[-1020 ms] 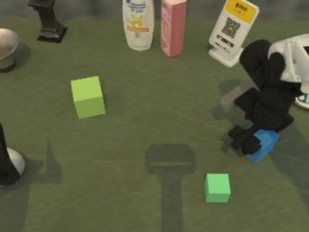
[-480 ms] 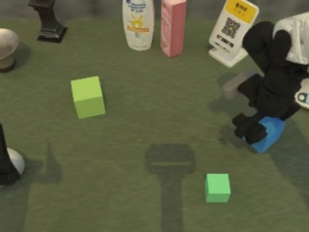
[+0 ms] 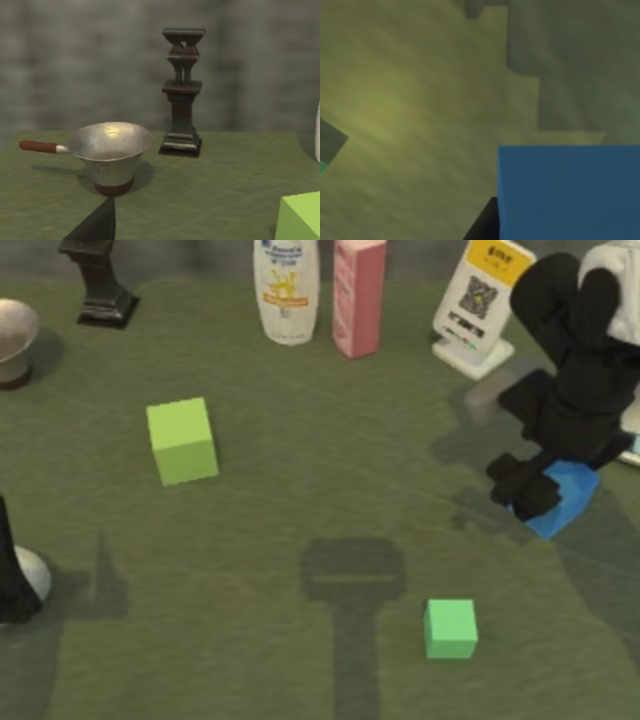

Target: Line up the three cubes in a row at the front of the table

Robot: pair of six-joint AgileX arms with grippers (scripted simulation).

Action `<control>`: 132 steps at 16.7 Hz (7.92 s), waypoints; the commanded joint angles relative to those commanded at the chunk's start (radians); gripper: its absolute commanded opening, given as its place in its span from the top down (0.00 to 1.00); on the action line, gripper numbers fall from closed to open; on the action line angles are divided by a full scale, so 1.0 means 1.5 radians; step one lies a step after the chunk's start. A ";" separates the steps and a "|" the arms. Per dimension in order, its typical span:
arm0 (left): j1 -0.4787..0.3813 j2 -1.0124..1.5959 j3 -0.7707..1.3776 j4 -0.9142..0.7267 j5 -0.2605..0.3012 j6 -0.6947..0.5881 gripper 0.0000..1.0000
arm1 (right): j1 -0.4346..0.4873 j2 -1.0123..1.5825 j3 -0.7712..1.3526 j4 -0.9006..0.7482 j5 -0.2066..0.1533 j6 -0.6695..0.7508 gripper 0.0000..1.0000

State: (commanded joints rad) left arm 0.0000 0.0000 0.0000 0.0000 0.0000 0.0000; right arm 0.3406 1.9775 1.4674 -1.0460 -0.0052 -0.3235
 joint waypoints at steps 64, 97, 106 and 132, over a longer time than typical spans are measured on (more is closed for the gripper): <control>0.000 0.000 0.000 0.000 0.000 0.000 0.00 | 0.336 0.052 -0.025 0.076 0.017 0.788 0.00; -0.125 1.045 0.812 -0.654 0.047 0.417 0.00 | -0.024 -0.905 -0.617 0.374 0.117 0.390 0.00; -0.167 1.496 1.296 -0.891 0.023 0.631 0.00 | -0.175 -1.221 -0.901 0.608 0.047 0.250 0.00; -0.177 1.645 1.313 -0.715 0.004 0.709 0.00 | -0.220 -1.318 -0.978 0.697 0.003 0.216 0.00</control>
State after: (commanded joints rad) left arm -0.2652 2.4672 1.9690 -1.0726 0.0060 1.0636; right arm 0.0100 0.0000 0.0000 0.0000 0.0000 0.0000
